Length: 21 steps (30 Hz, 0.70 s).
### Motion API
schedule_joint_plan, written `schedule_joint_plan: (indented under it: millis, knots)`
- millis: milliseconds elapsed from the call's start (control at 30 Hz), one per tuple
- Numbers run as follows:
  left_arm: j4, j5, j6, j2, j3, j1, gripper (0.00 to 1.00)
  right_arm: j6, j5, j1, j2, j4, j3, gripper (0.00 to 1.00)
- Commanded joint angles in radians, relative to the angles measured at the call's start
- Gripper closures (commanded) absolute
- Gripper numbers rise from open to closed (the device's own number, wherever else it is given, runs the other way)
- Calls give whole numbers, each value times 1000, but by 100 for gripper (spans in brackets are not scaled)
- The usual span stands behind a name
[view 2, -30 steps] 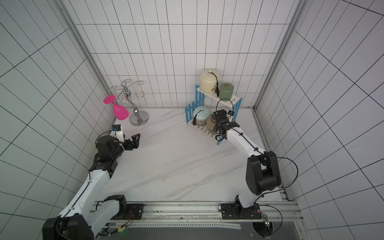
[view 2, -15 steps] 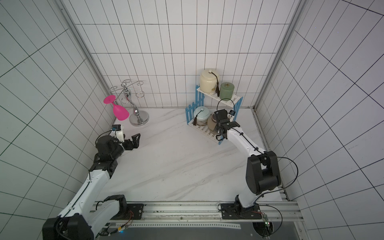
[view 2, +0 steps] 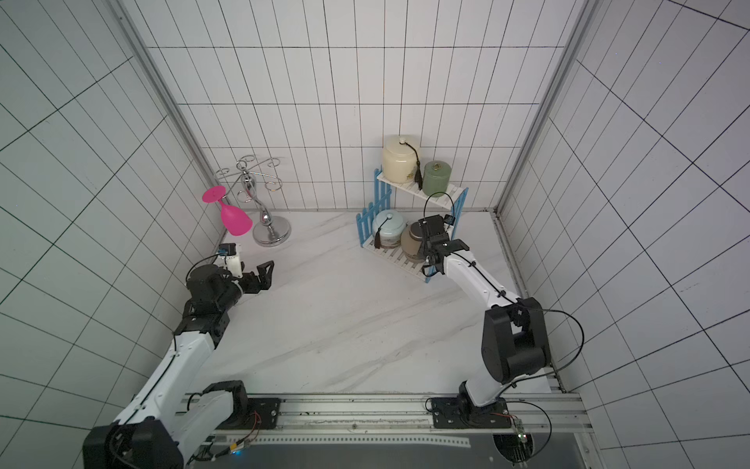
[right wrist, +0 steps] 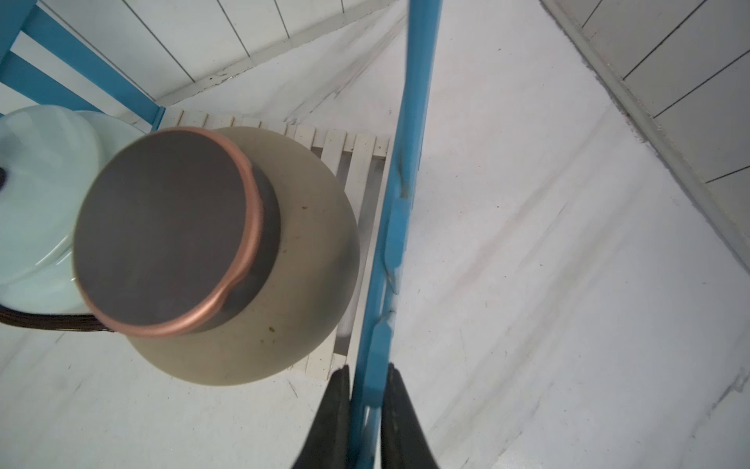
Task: Remove the tea canisters from the shelf
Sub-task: Move the shelf to the center of the board.
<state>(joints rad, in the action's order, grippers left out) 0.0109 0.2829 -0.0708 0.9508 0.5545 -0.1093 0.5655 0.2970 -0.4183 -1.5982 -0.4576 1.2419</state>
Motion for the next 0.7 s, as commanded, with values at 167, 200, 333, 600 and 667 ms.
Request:
schedule_joint_plan:
  millis: [167,200,333,600,667]
  knots:
    - [-28,12,5,-15,-13,-10,1,-163,-214,-104,71,62,-50,100]
    - [-28,15,5,-16,-12,-11,1,-168,-217,-106,79,66,-58,100]
    - [-27,22,5,-17,-12,-10,1,-189,-220,-107,93,76,-79,100]
    - [-25,25,5,-18,-12,-10,1,-242,-213,-99,42,82,-13,100]
    - [-26,24,5,-18,-13,-10,1,-236,-221,-96,14,82,17,100]
